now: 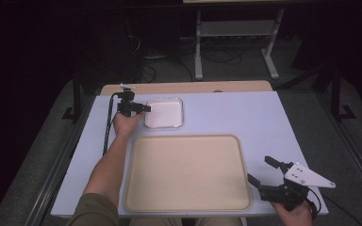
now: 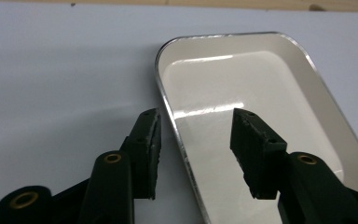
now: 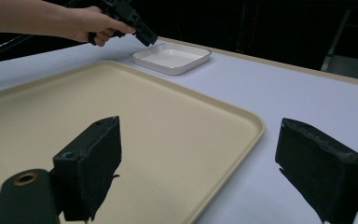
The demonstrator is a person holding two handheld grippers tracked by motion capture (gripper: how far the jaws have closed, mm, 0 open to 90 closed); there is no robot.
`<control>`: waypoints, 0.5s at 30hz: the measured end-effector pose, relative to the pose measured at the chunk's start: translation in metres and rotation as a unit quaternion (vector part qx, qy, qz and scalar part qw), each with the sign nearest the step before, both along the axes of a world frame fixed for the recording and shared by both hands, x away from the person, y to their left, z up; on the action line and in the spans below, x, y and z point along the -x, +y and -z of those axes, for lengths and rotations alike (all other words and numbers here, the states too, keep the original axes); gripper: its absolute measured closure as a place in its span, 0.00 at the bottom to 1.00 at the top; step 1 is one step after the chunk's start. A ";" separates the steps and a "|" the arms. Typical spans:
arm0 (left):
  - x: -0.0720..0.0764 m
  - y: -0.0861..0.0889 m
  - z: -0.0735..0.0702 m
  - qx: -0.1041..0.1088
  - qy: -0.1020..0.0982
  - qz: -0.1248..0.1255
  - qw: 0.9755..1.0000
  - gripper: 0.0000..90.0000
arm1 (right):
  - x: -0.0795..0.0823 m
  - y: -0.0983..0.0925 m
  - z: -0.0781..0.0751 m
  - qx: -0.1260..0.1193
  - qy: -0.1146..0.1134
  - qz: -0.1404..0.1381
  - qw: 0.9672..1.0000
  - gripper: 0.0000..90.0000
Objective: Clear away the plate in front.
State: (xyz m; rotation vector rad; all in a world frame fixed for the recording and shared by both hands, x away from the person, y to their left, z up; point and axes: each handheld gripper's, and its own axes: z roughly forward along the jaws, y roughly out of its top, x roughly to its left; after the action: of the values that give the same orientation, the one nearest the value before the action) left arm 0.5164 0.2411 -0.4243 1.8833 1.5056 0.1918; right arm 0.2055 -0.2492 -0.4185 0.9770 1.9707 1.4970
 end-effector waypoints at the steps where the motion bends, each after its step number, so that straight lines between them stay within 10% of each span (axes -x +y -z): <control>1: 0.000 -0.001 0.001 -0.005 0.005 -0.001 1.000 0.62 | 0.000 0.000 0.000 0.000 0.000 0.000 1.000 0.15; 15: -0.003 -0.003 0.011 -0.009 0.055 -0.007 0.998 0.90 | -0.001 0.000 0.000 0.001 0.001 -0.005 1.000 0.15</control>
State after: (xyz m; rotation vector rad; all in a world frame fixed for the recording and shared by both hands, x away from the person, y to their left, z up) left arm 0.5194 0.2377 -0.4350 1.9246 1.5966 0.1097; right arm 0.2060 -0.2491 -0.4185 0.9699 1.9800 1.4999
